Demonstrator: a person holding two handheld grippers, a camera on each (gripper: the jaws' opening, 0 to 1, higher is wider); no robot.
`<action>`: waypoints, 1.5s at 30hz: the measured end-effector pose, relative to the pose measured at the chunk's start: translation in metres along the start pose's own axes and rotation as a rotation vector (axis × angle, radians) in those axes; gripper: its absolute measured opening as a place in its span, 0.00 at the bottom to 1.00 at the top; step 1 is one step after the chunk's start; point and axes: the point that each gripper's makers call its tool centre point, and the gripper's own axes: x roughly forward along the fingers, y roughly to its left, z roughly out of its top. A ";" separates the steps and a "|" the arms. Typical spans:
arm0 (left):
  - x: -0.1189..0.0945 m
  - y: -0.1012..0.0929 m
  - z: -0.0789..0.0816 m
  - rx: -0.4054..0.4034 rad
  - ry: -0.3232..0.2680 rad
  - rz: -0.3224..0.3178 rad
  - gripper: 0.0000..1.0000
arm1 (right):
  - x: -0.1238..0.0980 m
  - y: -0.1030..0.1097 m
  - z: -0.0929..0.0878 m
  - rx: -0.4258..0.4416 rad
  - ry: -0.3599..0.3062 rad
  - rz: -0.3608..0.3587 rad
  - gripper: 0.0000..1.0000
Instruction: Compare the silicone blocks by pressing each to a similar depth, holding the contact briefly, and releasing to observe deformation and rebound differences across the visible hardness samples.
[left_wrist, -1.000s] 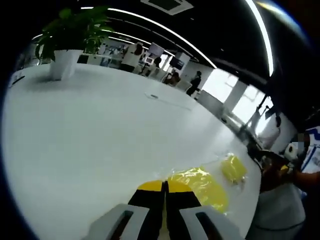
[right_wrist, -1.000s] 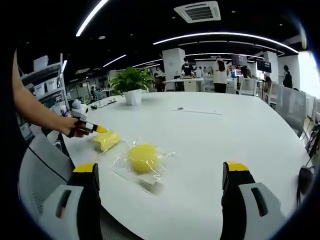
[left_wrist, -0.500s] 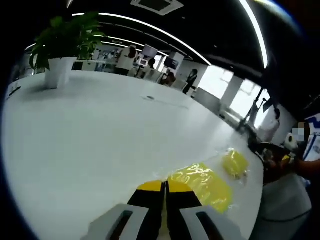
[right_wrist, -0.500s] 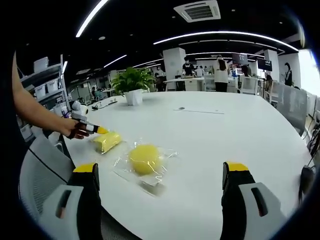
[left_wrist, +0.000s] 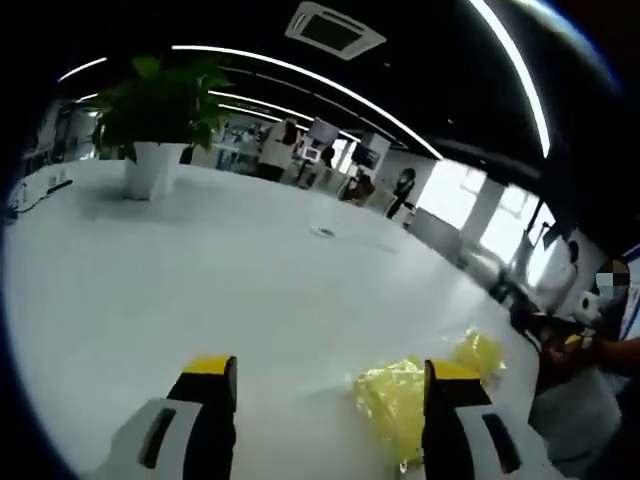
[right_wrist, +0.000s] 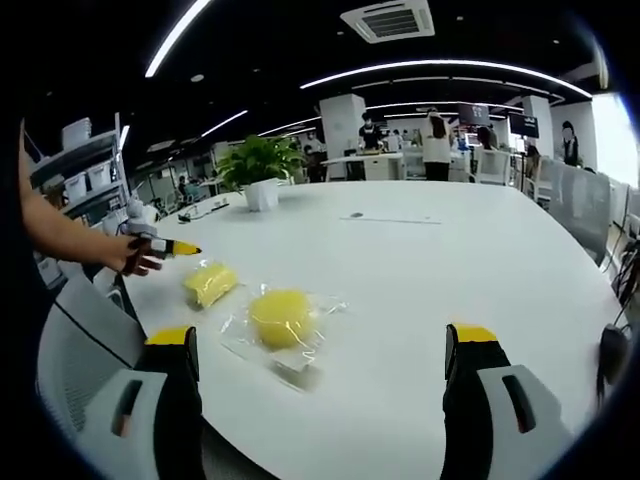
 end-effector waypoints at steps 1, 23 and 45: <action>-0.002 -0.004 0.000 0.019 0.007 -0.008 0.86 | 0.000 -0.002 0.000 0.003 0.001 -0.003 0.96; -0.089 -0.055 0.001 0.172 0.004 -0.030 1.00 | 0.007 -0.006 -0.009 -0.046 0.043 0.023 0.96; -0.071 -0.069 0.007 0.139 0.011 -0.031 1.00 | -0.007 -0.006 -0.012 -0.064 0.066 0.040 0.97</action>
